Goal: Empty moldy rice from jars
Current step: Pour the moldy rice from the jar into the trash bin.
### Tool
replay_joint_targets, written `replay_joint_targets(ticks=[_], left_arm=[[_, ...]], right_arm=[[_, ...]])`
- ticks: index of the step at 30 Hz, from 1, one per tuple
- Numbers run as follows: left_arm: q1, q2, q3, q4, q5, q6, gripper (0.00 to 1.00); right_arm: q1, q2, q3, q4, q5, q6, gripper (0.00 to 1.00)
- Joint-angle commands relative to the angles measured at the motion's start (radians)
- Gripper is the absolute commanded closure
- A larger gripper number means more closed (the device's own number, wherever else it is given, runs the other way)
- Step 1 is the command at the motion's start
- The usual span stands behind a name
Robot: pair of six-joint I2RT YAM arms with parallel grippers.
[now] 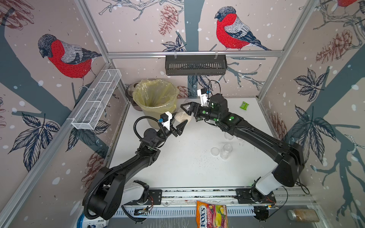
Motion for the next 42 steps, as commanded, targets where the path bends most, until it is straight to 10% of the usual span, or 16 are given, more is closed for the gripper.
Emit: replay_joint_targets(ticks=[1, 42], left_arm=[[0.011, -0.013, 0.007, -0.019, -0.028, 0.016, 0.40], [0.088, -0.119, 0.009, -0.079, -0.076, 0.033, 0.57]], right_arm=[[-0.005, 0.006, 0.013, 0.033, -0.003, -0.018, 0.03], [-0.013, 0.136, 0.175, 0.066, -0.106, 0.056, 0.00]])
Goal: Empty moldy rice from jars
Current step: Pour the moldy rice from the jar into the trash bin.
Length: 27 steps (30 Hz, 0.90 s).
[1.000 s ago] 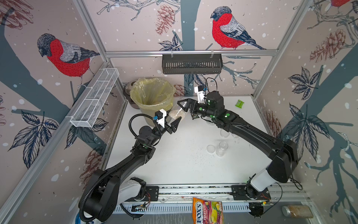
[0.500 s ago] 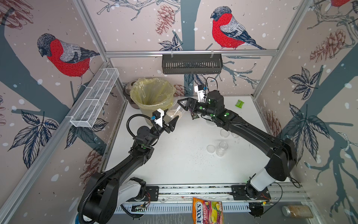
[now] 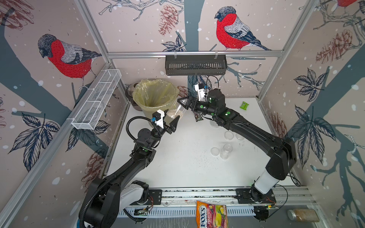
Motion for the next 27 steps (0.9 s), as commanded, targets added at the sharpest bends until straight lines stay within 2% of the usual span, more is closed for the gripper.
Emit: replay_joint_targets(ticks=[1, 7, 15, 19, 27], left_arm=[[0.016, -0.014, 0.014, 0.001, 0.003, 0.009, 0.57], [0.091, -0.060, 0.016, -0.023, 0.012, -0.006, 0.59], [0.133, -0.083, 0.033, -0.079, 0.009, 0.009, 0.60], [0.147, -0.080, 0.036, -0.091, 0.020, 0.010, 0.60], [0.165, -0.065, 0.046, -0.077, 0.011, 0.009, 0.60]], right_arm=[[0.003, 0.030, 0.050, 0.025, -0.024, 0.007, 0.00], [0.010, 0.103, 0.151, 0.005, -0.012, -0.017, 0.00], [0.021, 0.191, 0.245, 0.019, 0.006, -0.014, 0.00], [0.025, 0.240, 0.291, 0.059, -0.062, 0.012, 0.00], [0.038, 0.287, 0.344, 0.057, -0.096, 0.031, 0.00]])
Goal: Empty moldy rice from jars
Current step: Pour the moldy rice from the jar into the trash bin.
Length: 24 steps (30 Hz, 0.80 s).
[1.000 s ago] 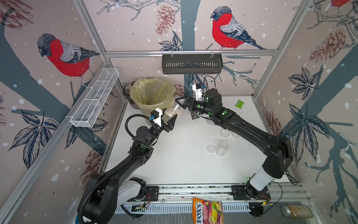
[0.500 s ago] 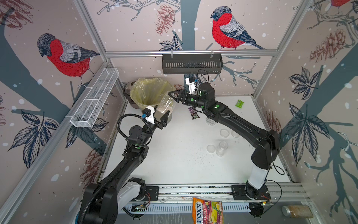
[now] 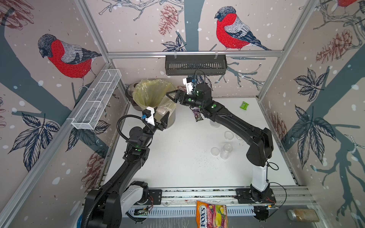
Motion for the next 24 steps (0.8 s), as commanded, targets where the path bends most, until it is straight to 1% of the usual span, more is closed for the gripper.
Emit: replay_joint_targets(ticks=[1, 3, 7, 12, 19, 24], left_arm=[[0.008, 0.009, 0.013, 0.059, 0.007, -0.001, 0.60], [0.015, 0.020, 0.016, 0.063, 0.004, -0.002, 0.60], [0.032, 0.031, 0.036, 0.062, -0.001, 0.001, 0.61], [0.081, 0.033, 0.069, 0.052, 0.010, -0.004, 0.61], [0.136, 0.087, 0.132, 0.034, 0.016, -0.016, 0.63], [0.150, 0.122, 0.191, -0.021, 0.029, 0.016, 0.63]], right_arm=[[0.011, 0.013, 0.024, 0.043, -0.060, 0.024, 0.00], [0.013, 0.026, 0.048, 0.038, -0.062, 0.025, 0.00], [0.017, 0.081, 0.152, -0.023, -0.049, 0.001, 0.00], [0.018, 0.166, 0.263, -0.045, -0.034, -0.002, 0.00], [0.021, 0.275, 0.400, -0.013, -0.017, -0.026, 0.00], [0.013, 0.306, 0.419, 0.056, -0.039, -0.006, 0.00]])
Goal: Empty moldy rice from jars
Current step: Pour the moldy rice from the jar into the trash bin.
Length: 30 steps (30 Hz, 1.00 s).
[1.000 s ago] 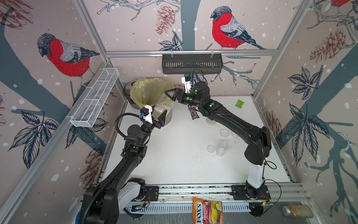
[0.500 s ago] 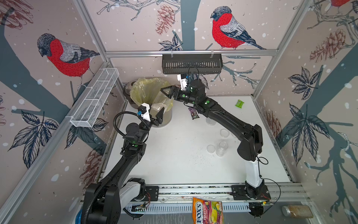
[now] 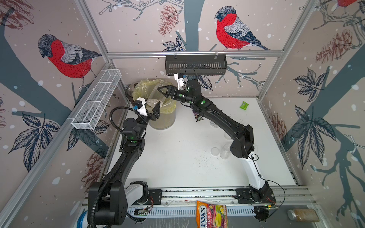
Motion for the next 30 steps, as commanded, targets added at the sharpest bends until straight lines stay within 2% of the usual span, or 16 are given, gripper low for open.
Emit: replay_joint_targets(ticks=[1, 8, 17, 30], left_arm=[[0.006, 0.017, 0.031, 0.003, 0.022, 0.034, 0.63], [0.014, 0.055, 0.092, -0.069, 0.023, 0.077, 0.64], [0.025, 0.063, 0.153, -0.190, 0.010, 0.135, 0.64], [0.034, 0.137, 0.397, -0.541, -0.008, 0.251, 0.67]], right_arm=[[-0.002, 0.011, 0.013, 0.074, -0.022, 0.004, 0.00], [-0.033, 0.020, 0.015, 0.141, 0.000, 0.024, 0.00], [-0.070, -0.002, 0.007, 0.070, 0.070, -0.009, 0.00], [-0.106, -0.210, -0.276, 0.152, 0.114, -0.073, 0.00]])
